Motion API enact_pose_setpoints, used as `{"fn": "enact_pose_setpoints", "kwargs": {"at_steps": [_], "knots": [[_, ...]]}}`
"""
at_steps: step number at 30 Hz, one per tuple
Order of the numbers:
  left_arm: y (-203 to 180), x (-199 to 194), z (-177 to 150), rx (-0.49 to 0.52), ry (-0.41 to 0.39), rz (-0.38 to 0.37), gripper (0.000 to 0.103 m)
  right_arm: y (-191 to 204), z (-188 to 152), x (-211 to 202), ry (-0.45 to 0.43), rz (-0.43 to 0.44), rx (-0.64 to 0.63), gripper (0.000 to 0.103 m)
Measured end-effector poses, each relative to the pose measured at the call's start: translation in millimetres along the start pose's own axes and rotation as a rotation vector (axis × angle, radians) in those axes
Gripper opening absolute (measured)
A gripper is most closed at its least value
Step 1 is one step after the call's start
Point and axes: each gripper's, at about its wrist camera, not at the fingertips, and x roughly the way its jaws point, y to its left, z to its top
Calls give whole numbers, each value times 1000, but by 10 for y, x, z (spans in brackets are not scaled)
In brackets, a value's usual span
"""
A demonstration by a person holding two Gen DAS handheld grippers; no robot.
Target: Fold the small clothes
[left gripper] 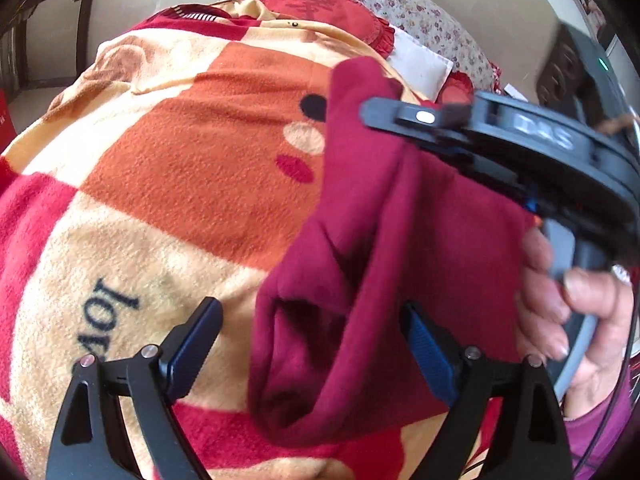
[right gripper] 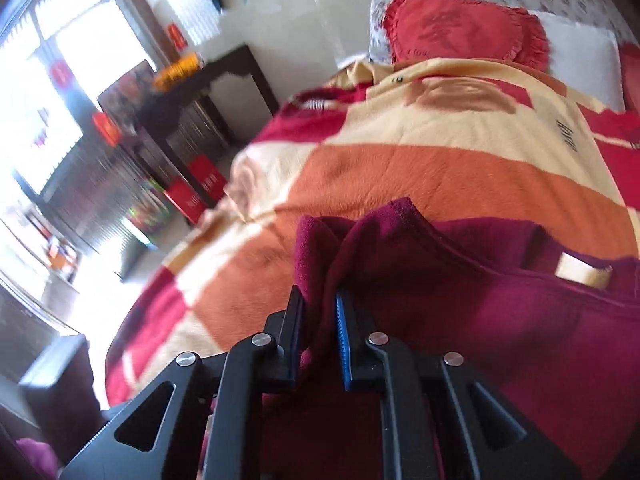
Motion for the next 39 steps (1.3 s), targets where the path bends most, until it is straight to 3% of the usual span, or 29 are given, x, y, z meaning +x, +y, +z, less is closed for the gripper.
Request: {"fn": "enact_pose_setpoints", "kwargs": {"at_steps": [1,3,4,7,9,10,11,14,18,22,23,25,29,33,36,38,39], "knots": [[-34,11,19,5,-1,-16,89,-28,-3,-79,-11,23,12,0],[-131,40,37,36,15,-36,66,-76,-30,-232,-35,40,20,0],[-175,49,37,49,22,-39,48,-85,-41,-267,-40,44,21,0],[-267,19,17,68,-2,-44,30,-172,-85,-321,-48,42,45,0],[-334,-52,-31,92,-20,-41,25,-224,-106,-334,-54,56,79,2],[-380,-89,-56,113,-29,-36,24,-243,-108,-328,-51,63,103,7],[-413,-118,-78,131,-36,-29,23,-270,-111,-340,-46,67,122,20],[-515,-180,-133,171,-45,-12,23,-247,-82,-319,-32,61,158,46],[-572,-198,-134,176,-47,-9,23,-91,-41,-221,7,55,105,47],[-660,-200,-120,192,-46,4,23,38,7,59,99,-41,39,47],[-673,-220,-131,196,-46,8,22,49,7,92,104,-63,13,44],[-711,-264,-121,199,-49,-1,22,72,-12,70,84,-127,-38,5],[-918,-405,-98,235,-56,-52,22,-36,-74,-364,-29,-102,-30,0],[-1362,-470,-67,294,-52,-151,23,-282,-105,-951,-107,-54,23,0],[-1737,-500,-148,323,-30,-230,44,-538,-178,-1387,-151,-53,60,0],[-1890,-523,-176,323,-3,-297,69,-734,-253,-1637,-170,-91,70,0],[-1953,-540,-190,320,9,-325,72,-875,-308,-1757,-181,-115,85,0]]}}
